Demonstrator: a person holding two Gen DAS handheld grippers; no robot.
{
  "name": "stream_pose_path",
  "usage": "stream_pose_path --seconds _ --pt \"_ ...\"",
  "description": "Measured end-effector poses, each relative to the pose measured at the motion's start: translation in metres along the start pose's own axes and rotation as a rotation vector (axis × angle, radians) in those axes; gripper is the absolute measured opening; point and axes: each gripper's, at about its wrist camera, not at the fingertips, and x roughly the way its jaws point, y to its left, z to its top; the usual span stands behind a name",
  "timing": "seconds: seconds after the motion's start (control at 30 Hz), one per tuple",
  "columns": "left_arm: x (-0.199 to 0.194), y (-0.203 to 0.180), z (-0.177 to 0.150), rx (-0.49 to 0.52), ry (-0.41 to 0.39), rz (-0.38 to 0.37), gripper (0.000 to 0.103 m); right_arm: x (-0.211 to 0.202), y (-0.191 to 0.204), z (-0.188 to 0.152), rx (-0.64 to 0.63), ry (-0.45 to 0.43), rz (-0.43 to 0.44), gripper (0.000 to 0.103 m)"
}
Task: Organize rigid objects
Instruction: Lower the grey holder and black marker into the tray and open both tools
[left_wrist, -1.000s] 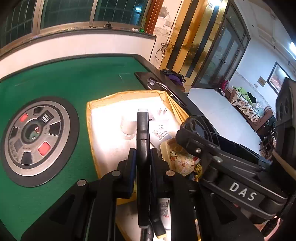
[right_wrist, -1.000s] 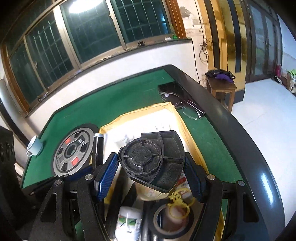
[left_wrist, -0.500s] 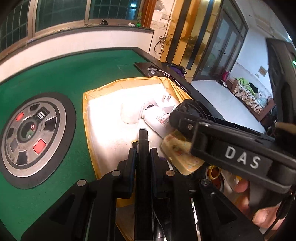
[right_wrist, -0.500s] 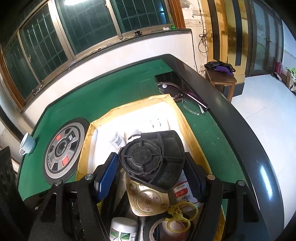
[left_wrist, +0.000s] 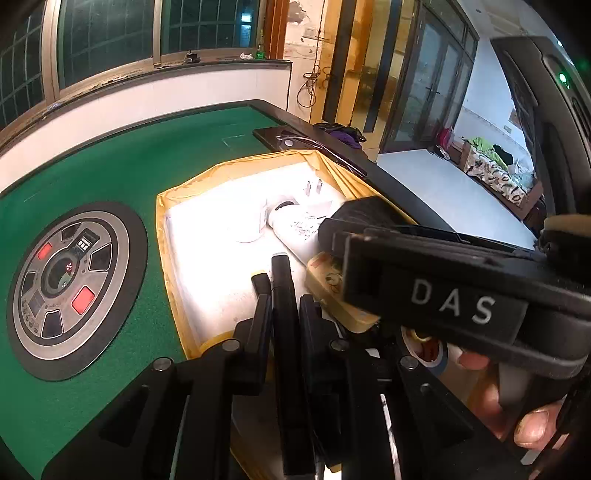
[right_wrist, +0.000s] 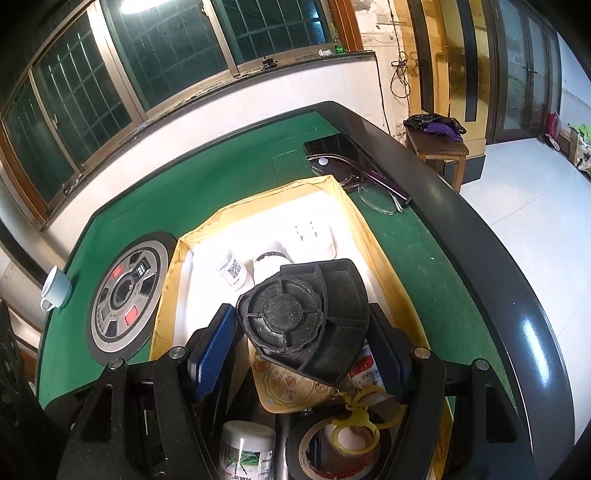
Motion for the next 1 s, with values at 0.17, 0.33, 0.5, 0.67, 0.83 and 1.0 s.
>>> stream_pose_path --seconds 0.17,0.33,0.5,0.67,0.83,1.0 --pt "-0.006 -0.002 -0.001 0.021 -0.014 0.020 0.013 -0.005 0.004 -0.002 -0.003 -0.019 -0.011 0.073" --pt "-0.009 -0.003 -0.003 0.031 -0.024 0.029 0.013 -0.014 0.005 -0.005 0.003 -0.044 0.000 0.077" --pt "-0.018 -0.004 -0.008 0.048 -0.048 0.039 0.013 -0.026 0.011 -0.009 -0.023 -0.075 -0.024 0.080" --pt "-0.035 -0.004 -0.015 0.081 -0.096 0.054 0.013 -0.046 0.018 -0.020 -0.044 -0.137 -0.063 0.080" --pt "-0.052 -0.005 -0.024 0.108 -0.135 0.067 0.013 -0.069 0.028 -0.033 -0.063 -0.191 -0.062 0.080" --pt "-0.066 0.001 -0.034 0.111 -0.157 0.076 0.013 -0.082 0.039 -0.046 -0.076 -0.224 -0.053 0.080"
